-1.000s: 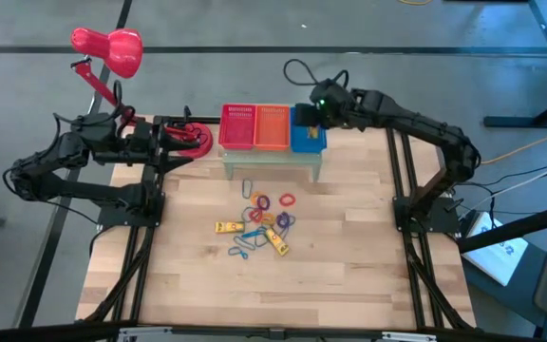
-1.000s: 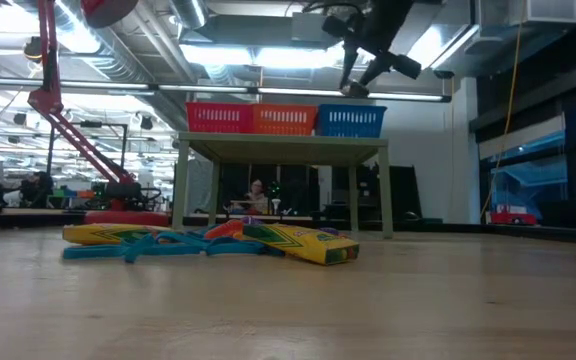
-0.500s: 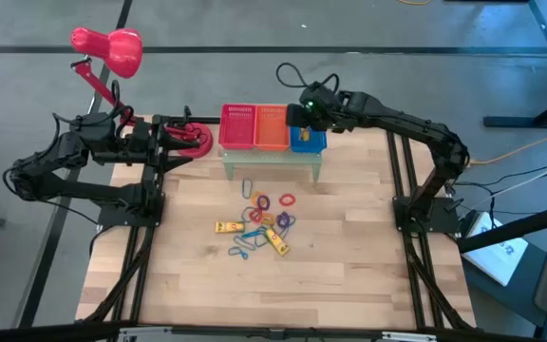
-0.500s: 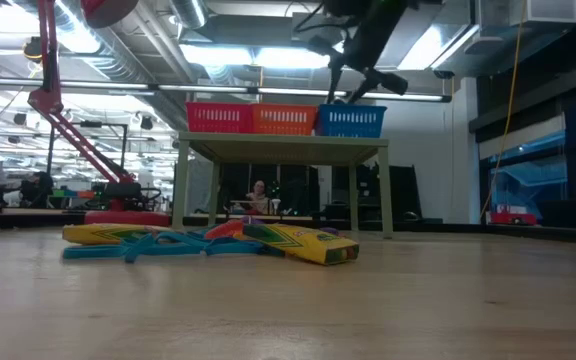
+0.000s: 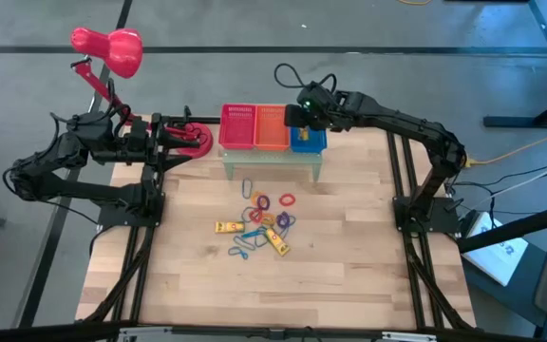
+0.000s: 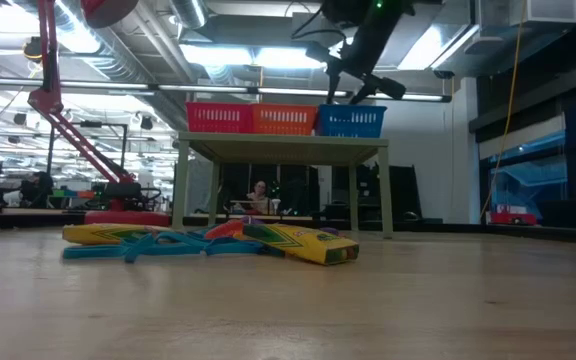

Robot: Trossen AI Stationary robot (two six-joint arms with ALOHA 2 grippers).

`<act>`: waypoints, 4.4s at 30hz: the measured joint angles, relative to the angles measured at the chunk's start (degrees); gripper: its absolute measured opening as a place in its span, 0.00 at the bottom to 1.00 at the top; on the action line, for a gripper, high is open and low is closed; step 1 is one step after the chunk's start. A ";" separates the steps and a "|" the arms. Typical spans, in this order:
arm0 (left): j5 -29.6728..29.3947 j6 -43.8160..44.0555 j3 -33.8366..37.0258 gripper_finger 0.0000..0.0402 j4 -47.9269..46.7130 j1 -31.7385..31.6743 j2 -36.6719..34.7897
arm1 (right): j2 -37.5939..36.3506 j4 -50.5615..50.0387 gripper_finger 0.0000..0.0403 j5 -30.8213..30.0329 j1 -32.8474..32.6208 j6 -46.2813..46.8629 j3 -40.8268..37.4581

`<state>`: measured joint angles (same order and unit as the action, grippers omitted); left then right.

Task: Pick & Place Office Desk Supplies
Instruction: Put the yellow crayon box into the blue bin on the shelf

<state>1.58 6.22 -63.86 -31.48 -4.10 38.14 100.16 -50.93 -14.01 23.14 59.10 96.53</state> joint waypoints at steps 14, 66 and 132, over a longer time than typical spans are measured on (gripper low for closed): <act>0.00 0.00 -0.01 0.41 -0.22 0.00 0.01 | -0.59 0.18 0.57 -0.91 -0.43 -2.24 2.07; 6.01 2.04 -0.07 0.41 8.15 -0.01 -3.86 | 26.06 -6.45 0.81 12.11 -37.76 4.28 9.64; 7.82 4.55 -0.04 0.41 12.14 0.01 -3.49 | 22.80 2.49 0.42 4.71 -41.90 15.49 4.90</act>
<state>9.41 10.76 -63.90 -19.34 -4.10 34.65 122.96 -48.44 -9.30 -18.76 74.59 101.43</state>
